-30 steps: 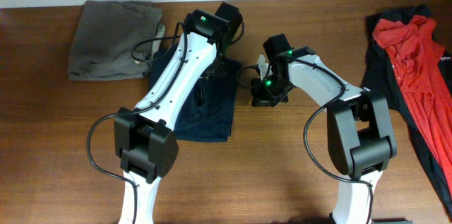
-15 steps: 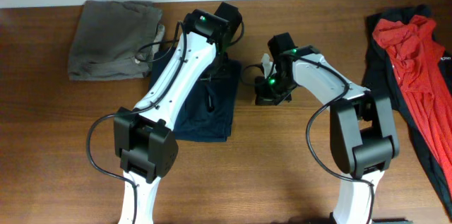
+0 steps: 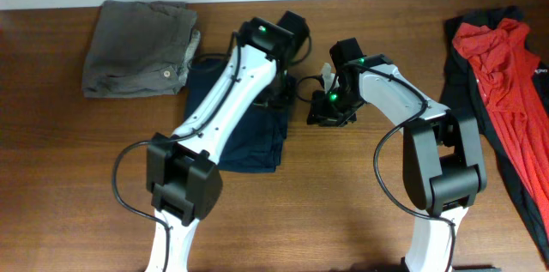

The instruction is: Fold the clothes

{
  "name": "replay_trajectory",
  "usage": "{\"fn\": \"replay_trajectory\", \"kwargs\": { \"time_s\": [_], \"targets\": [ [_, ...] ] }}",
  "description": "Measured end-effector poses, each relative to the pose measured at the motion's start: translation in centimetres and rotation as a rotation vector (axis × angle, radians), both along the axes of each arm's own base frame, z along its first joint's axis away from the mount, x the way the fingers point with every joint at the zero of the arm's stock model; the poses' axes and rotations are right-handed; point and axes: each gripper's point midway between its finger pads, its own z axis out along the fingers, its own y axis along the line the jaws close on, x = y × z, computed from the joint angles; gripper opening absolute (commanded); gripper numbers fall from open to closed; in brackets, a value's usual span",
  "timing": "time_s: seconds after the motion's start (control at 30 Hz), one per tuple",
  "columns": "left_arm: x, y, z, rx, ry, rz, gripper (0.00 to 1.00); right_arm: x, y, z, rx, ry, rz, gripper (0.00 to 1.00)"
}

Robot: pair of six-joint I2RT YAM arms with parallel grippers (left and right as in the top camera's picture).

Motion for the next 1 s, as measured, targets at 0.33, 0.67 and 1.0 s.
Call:
{"fn": "replay_trajectory", "kwargs": {
  "time_s": [0.33,0.67,1.0],
  "targets": [
    [4.6,15.1,0.0,0.051,0.012,0.345,0.94,2.3,2.5,3.7,0.211,-0.06,0.008,0.04],
    [3.6,20.1,-1.4,-0.006,0.096,0.451,0.41,7.9,9.5,10.4,0.465,-0.392,0.108,0.04],
    [1.3,16.4,-8.7,-0.071,0.196,0.387,0.25,7.7,14.1,5.6,0.474,-0.332,0.103,0.04]
  ]
}}
